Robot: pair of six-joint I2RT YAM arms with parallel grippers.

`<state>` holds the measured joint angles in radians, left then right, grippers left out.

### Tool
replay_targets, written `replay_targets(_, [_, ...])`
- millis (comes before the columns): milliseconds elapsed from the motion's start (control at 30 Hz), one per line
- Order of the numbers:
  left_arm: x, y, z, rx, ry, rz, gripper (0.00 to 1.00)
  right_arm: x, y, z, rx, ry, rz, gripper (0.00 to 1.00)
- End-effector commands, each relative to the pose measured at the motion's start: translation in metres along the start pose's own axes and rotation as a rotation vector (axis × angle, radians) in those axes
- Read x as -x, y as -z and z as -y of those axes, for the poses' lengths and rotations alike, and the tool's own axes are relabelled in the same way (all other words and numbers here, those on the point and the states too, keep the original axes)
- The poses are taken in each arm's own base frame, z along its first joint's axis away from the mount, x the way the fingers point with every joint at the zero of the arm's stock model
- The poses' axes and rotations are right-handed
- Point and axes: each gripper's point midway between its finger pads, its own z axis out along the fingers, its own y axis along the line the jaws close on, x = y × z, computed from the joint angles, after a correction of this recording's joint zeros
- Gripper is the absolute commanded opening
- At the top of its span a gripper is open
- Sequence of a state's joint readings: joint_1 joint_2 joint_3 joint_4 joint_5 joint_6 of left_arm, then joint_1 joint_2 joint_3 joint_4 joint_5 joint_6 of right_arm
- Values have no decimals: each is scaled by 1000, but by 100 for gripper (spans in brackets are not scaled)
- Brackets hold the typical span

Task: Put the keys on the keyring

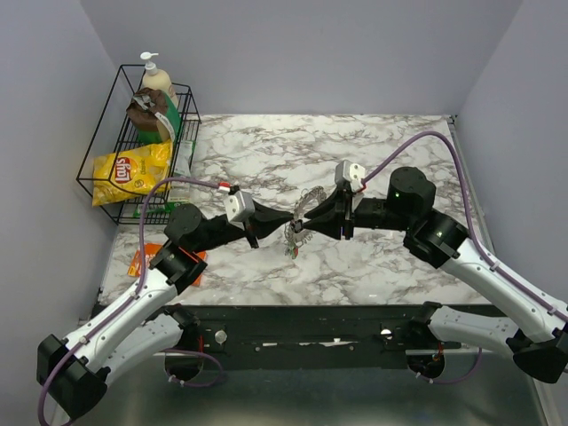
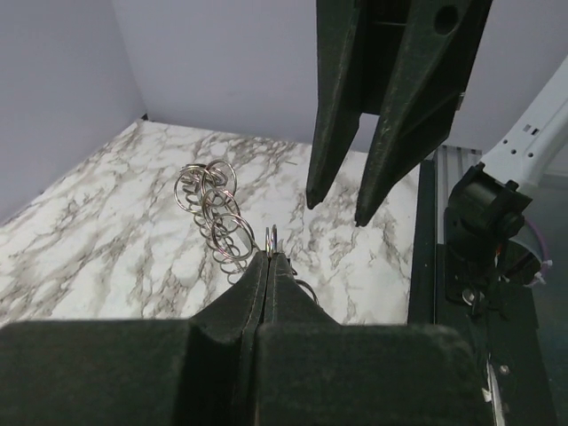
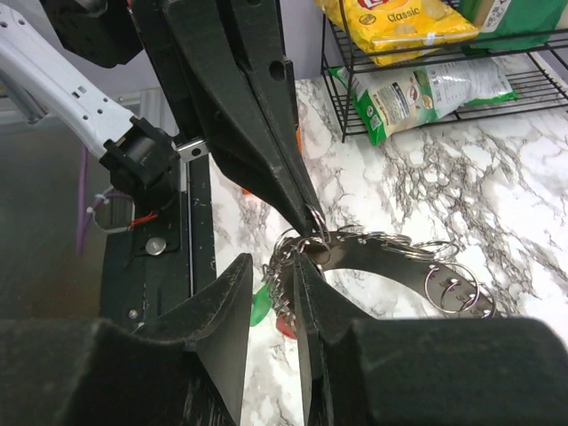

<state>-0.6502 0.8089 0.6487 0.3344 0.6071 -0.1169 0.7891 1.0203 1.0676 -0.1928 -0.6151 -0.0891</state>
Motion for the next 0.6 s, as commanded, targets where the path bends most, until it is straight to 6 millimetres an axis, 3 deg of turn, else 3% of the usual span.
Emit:
replay_targets(0, [43, 1, 21, -100, -83, 170, 0, 9, 3, -6, 44, 14, 54, 32])
replay_targets(233, [50, 4, 37, -182, -105, 213, 0, 8, 2, -7, 64, 16, 60, 32])
replay_targets(567, [50, 2, 43, -234, -106, 210, 0, 14, -2, -11, 105, 11, 81, 32])
